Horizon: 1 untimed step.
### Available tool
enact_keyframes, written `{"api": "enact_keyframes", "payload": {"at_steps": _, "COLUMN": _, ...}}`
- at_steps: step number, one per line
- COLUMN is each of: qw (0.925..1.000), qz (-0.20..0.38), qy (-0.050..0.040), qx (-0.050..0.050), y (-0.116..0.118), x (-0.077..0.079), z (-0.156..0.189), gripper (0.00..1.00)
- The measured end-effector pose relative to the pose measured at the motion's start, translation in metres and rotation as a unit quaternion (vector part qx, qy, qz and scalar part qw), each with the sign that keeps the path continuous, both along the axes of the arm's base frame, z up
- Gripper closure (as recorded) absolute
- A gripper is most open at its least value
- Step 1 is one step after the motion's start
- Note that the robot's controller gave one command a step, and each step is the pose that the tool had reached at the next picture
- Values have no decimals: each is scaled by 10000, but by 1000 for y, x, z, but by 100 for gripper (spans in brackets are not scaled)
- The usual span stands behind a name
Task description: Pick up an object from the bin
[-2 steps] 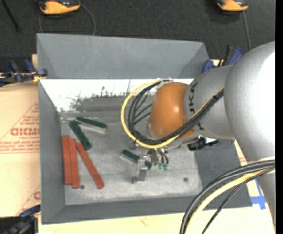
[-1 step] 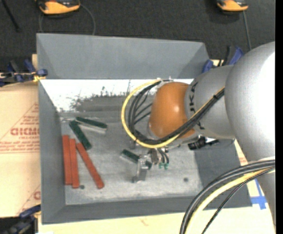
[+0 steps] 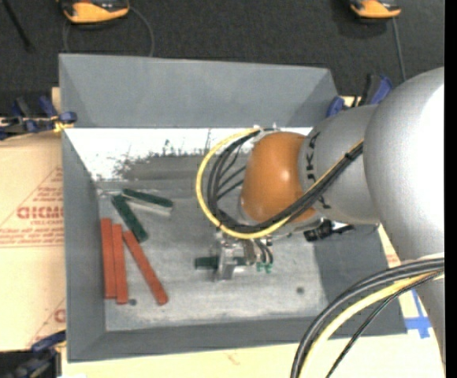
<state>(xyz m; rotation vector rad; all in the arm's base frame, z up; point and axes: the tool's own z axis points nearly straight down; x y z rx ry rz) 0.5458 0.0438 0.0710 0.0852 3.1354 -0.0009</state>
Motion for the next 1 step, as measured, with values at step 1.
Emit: {"api": "enact_keyframes", "payload": {"at_steps": 1, "qw": 10000, "qz": 11, "qy": 0, "qx": -4, "y": -1, "x": 1, "z": 5, "gripper": 100}}
